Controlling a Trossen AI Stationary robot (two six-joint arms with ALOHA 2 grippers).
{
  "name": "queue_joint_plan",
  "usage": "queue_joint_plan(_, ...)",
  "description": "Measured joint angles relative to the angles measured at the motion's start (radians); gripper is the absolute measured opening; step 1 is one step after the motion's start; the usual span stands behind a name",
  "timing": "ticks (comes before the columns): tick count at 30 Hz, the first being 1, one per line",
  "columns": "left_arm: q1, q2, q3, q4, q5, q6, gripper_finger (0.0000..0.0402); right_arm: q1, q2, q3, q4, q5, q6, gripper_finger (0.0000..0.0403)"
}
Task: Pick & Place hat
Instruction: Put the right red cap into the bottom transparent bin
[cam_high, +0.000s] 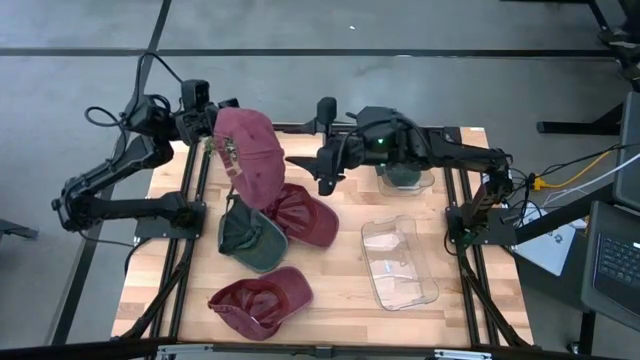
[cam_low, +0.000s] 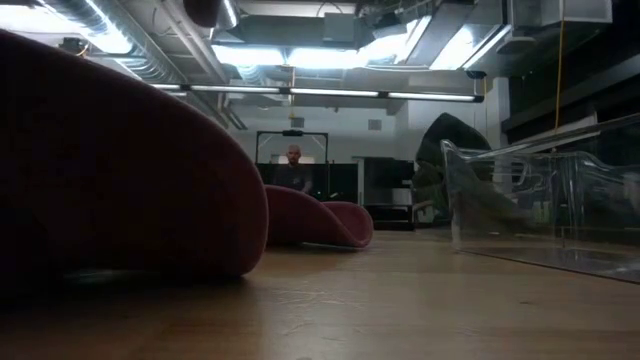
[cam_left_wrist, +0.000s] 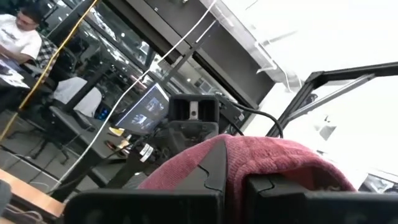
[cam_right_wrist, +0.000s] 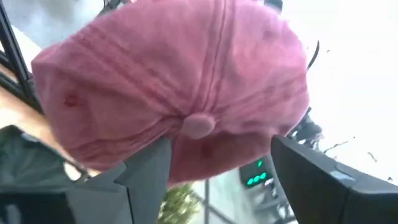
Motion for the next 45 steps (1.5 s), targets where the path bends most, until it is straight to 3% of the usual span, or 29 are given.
queue_joint_plan(13, -0.17, 0.064, 0.0, -0.001, -0.245, 0.13, 0.0003, 0.002, 0.0, 0.0, 0.069, -0.21, -0.078, 0.0273)
queue_joint_plan(20, -0.214, 0.122, 0.0, -0.001, -0.324, 0.12, 0.0003, 0.022, 0.0, 0.0, 0.069, -0.228, -0.078, 0.0269)
queue_joint_plan(25, -0.247, 0.136, 0.0, -0.002, -0.378, 0.12, 0.0003, 0.026, 0.0, 0.0, 0.019, -0.227, -0.048, 0.0205)
queue_joint_plan(32, -0.27, 0.135, 0.0, 0.003, -0.381, 0.161, 0.0003, 0.026, 0.0, 0.0, -0.059, -0.188, -0.011, 0.0029)
queue_joint_plan(39, -0.27, 0.135, 0.0, 0.002, -0.313, 0.33, 0.0009, 0.026, -0.005, 0.0, -0.113, -0.148, 0.025, 0.0023)
queue_joint_plan(45, -0.267, 0.135, 0.0, 0.001, -0.281, 0.409, 0.006, 0.025, -0.028, 0.0, -0.198, -0.145, 0.055, 0.0014)
